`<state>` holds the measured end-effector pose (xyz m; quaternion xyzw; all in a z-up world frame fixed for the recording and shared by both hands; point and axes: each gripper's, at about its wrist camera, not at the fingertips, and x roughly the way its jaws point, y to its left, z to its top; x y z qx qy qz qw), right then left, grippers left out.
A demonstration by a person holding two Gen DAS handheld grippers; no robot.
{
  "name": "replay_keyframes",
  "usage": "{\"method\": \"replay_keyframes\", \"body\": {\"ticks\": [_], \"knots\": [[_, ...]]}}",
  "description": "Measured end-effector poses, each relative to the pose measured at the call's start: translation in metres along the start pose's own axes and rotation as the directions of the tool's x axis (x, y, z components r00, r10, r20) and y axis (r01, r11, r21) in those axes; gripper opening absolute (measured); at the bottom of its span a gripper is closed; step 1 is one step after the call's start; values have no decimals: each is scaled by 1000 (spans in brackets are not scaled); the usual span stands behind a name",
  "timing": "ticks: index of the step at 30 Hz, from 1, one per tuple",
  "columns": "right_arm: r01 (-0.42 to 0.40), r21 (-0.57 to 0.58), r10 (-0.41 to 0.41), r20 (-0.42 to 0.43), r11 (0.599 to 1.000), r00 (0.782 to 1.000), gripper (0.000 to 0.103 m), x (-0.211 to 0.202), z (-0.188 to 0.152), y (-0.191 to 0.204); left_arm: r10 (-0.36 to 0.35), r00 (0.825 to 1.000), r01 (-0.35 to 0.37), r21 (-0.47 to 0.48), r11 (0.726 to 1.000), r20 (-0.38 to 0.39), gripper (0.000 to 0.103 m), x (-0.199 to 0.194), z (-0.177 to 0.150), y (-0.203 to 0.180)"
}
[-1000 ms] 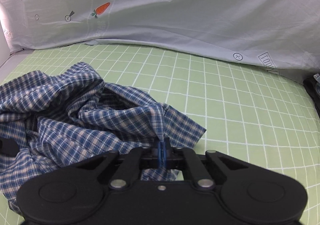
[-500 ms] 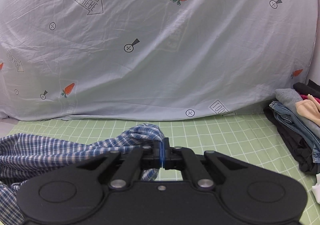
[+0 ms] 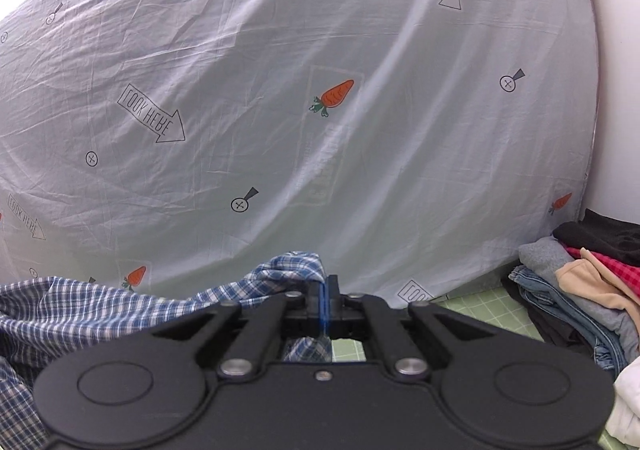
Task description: Fold clothes
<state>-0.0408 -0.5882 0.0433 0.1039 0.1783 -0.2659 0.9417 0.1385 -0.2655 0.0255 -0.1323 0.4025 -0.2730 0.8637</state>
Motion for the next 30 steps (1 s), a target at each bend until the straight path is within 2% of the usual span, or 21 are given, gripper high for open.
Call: {"method": "replay_keyframes", "body": {"ticks": [2,5,8,11,15,17,18,19,20,21,23,24,25,26,27,30], "knots": [[0,-19,0,-31,1000,1000,0,15,-3,7,75,996,-75,18,997,-45,3,28,-2,7],[11,-76,-19,-100,997,995,0,39,-20,23,172,976,-166,57,984,-130,3,71,-17,20],[12,-109,-32,-185,994,982,0,64,-42,33,215,955,-209,46,977,-207,3,101,-32,38],[11,-128,-40,-220,992,975,0,86,-45,40,198,955,-200,15,980,-223,3,110,-26,53],[-6,-115,-12,-153,993,988,0,114,-13,53,154,979,-153,17,988,-132,3,117,23,52],[-29,-116,17,-98,993,995,0,127,6,66,167,984,-166,20,986,-66,4,122,48,54],[-40,-121,30,-81,992,996,1,134,14,72,194,981,-194,11,981,-27,6,128,60,57],[-55,-122,46,-76,991,996,1,142,18,76,224,974,-224,3,974,11,12,134,70,60],[-71,-120,61,-84,990,995,3,151,19,81,264,963,-264,3,964,45,13,142,76,65],[-77,-126,64,-106,989,992,14,160,16,85,315,947,-316,7,949,57,15,153,79,71],[-58,-165,25,-197,985,980,28,179,0,94,392,920,-392,1,920,14,20,163,74,85],[-55,-181,11,-234,982,972,30,185,-9,97,408,913,-408,-4,913,-8,22,165,69,92],[-65,-184,14,-264,981,964,32,185,-21,96,397,918,-397,-15,918,-21,28,162,60,100],[-80,-178,23,-302,981,953,41,184,-34,94,383,923,-384,-19,923,-39,36,158,51,106],[-94,-168,32,-341,981,939,45,183,-47,92,375,925,-376,-10,927,-65,40,154,40,110],[-127,-131,55,-454,983,889,45,179,-86,88,367,921,-367,27,930,-127,43,142,3,115]]}}
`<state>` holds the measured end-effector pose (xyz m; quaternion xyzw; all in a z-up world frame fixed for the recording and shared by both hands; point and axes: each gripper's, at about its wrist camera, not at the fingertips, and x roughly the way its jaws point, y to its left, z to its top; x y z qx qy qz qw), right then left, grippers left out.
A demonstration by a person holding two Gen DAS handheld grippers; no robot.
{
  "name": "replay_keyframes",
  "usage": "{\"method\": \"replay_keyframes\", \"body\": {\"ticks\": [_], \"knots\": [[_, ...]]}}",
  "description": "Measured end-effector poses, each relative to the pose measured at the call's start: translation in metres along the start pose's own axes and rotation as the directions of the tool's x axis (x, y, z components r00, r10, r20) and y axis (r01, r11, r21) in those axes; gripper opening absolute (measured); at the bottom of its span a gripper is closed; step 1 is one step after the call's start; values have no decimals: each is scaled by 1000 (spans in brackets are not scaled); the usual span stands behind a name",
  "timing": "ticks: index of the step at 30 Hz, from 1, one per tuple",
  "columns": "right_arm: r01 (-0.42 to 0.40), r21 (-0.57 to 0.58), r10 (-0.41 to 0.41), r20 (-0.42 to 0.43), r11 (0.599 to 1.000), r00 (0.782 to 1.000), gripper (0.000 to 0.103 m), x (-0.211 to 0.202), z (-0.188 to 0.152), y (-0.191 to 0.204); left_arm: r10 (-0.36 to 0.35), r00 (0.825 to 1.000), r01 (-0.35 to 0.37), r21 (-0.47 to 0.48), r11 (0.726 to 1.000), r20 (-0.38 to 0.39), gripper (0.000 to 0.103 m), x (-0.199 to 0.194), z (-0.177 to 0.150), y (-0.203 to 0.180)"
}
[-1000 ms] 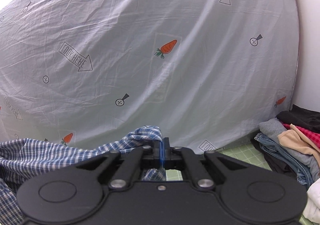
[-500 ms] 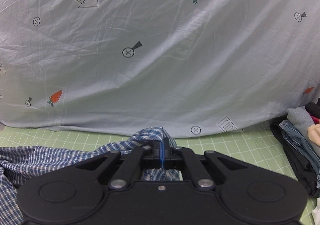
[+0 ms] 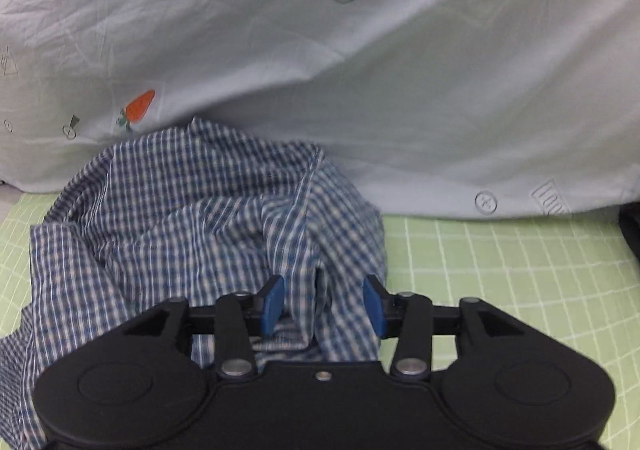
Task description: Fold clothes
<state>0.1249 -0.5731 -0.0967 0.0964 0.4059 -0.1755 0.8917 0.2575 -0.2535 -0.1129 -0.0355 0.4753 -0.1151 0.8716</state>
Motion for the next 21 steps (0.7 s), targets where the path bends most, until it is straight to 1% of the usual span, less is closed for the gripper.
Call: {"method": "replay_keyframes", "body": {"ticks": [2,3,5,8,9,11,12,13,14,15,16,17,18,20,21], "knots": [[-25,14,26,-69,1000,997,45,9,-22,2,-23,999,23,6,1000,-44,48,-5,-26,2],[-40,29,42,-97,999,994,45,14,-32,3,-51,997,52,2,999,-65,50,-9,-39,3],[-76,73,85,-137,994,987,45,22,-47,5,-107,990,106,-14,994,-94,58,-15,-61,1],[-118,125,138,-165,985,977,45,35,-60,12,-165,981,163,-20,986,-107,65,-21,-89,-6],[-126,130,147,-168,984,975,45,38,-63,14,-166,979,167,-4,986,-116,65,-19,-94,-12],[-120,99,135,-156,988,978,46,38,-66,20,-168,977,173,26,985,-133,65,-15,-106,-22],[-118,83,129,-150,990,980,45,38,-67,23,-167,976,174,39,984,-141,65,-13,-111,-27],[-115,68,124,-143,991,982,41,38,-68,26,-159,976,167,45,985,-146,64,-10,-112,-31],[-112,52,118,-137,992,984,31,38,-70,29,-151,977,160,51,986,-151,60,-7,-114,-34],[-111,40,116,-132,993,984,11,37,-71,30,-145,977,155,55,986,-156,54,-4,-116,-38],[-115,31,118,-130,993,984,1,36,-72,27,-143,976,154,52,987,-164,34,-1,-116,-39],[-119,30,122,-127,992,984,1,35,-75,23,-142,974,152,42,988,-179,12,2,-117,-39],[-123,44,128,-122,991,984,0,33,-78,18,-142,971,150,30,988,-192,8,5,-118,-39],[-121,74,129,-115,990,985,0,27,-84,6,-159,965,160,-14,987,-210,6,7,-121,-36],[-93,79,102,-110,992,989,0,22,-87,-2,-170,961,168,-30,985,-217,5,7,-122,-35]]}}
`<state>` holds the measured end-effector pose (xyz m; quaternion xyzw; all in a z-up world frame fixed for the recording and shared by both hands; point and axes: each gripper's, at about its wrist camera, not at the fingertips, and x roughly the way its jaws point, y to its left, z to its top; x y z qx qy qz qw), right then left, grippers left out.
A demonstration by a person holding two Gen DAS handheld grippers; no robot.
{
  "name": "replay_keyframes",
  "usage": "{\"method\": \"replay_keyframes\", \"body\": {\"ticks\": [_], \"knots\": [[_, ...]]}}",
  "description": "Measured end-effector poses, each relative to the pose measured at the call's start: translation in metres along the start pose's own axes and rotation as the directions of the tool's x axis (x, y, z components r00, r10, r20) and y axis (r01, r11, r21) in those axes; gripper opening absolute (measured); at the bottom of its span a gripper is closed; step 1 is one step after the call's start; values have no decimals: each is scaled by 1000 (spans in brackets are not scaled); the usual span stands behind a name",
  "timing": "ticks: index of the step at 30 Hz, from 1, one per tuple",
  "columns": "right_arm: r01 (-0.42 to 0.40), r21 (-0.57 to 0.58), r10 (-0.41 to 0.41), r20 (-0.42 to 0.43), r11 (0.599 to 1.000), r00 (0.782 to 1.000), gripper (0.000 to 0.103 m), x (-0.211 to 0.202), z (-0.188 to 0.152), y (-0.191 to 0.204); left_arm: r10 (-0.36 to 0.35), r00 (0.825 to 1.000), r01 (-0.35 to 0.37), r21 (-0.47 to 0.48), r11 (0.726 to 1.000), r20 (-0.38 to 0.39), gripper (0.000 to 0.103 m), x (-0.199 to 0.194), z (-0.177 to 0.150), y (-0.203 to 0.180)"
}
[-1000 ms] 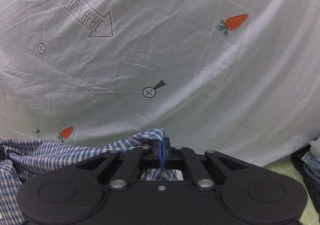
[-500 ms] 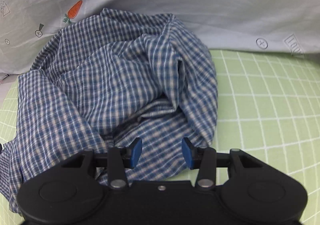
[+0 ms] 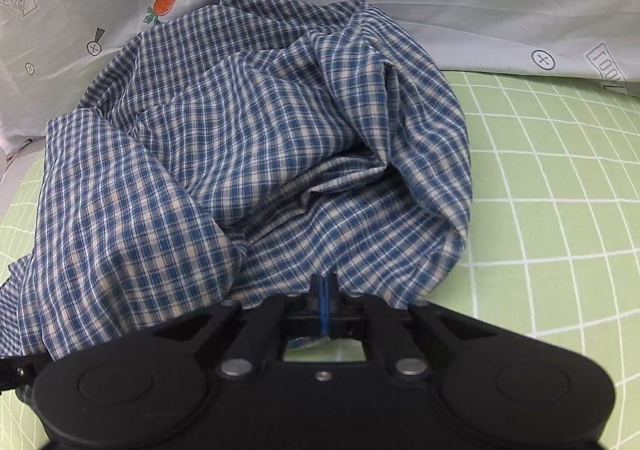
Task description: Fold clothes
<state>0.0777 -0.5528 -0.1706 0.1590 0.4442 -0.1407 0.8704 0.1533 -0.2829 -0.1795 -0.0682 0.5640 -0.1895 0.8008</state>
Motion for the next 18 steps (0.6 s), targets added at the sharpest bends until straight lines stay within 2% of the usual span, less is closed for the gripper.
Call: {"method": "replay_keyframes", "body": {"ticks": [3,7,10,14,15,18], "knots": [[139,31,-141,41,990,989,0,-21,-9,-37,-33,999,33,44,999,2,5,-10,-7,-7],[298,163,-308,40,941,951,0,-47,-15,-105,-104,995,105,121,987,-15,4,-23,-19,-25],[259,257,-279,43,931,959,0,-59,-16,-126,-167,985,172,150,974,-42,4,-26,-26,-40],[225,235,-245,58,946,968,1,-63,-23,-111,-275,961,276,168,946,-29,4,-43,-29,-55],[217,230,-236,58,949,970,1,-63,-26,-108,-283,959,282,157,947,-12,4,-48,-27,-53],[197,217,-211,42,956,977,1,-64,-35,-100,-201,977,196,68,978,76,4,-64,-13,-27]]}}
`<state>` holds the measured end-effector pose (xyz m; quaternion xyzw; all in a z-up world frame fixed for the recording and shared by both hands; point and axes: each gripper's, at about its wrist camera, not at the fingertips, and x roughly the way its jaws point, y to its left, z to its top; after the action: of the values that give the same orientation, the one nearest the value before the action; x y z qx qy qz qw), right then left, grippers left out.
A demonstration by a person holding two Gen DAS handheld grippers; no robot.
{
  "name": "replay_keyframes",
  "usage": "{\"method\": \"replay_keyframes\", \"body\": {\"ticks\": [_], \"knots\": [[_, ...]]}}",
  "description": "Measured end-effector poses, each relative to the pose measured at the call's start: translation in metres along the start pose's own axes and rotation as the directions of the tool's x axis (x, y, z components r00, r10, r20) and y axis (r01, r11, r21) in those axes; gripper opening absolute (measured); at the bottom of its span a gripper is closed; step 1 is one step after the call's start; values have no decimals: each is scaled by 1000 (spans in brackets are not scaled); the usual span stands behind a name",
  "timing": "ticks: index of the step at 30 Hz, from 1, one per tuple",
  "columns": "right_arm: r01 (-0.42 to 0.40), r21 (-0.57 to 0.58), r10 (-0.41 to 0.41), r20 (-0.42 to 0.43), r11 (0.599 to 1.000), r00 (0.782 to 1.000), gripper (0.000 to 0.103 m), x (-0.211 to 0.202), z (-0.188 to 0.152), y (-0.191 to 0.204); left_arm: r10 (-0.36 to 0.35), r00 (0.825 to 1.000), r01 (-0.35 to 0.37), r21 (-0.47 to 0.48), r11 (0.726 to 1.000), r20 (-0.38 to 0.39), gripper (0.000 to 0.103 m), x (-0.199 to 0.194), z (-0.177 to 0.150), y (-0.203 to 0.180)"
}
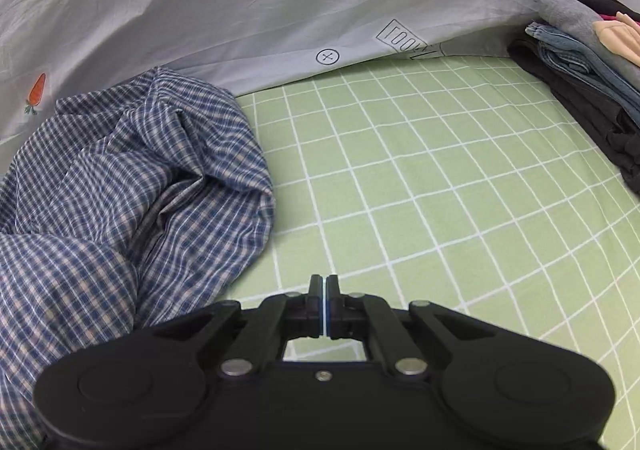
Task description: Fold clothes
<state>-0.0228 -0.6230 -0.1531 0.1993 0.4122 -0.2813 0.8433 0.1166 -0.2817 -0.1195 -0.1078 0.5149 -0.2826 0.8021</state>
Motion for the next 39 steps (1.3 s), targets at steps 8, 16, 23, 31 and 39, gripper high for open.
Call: {"method": "replay_keyframes", "body": {"ticks": [8,16,23,31,39], "knots": [[-32,-75,29,-35,997,999,5,-2,-18,19,315,945,-300,-151,942,88,5,-13,36,79],[-55,-99,52,-28,994,998,35,-15,-28,37,377,919,-341,-245,908,118,16,-31,21,93],[-123,-97,118,-58,988,991,84,-14,-44,67,304,929,-281,-131,951,212,67,-62,1,44],[-178,-202,163,-87,963,983,97,1,-54,111,185,967,-184,-19,983,178,70,-45,-11,11],[-156,-355,153,-38,922,988,78,4,-60,135,169,979,-168,-14,986,116,70,-29,-12,6]]}}
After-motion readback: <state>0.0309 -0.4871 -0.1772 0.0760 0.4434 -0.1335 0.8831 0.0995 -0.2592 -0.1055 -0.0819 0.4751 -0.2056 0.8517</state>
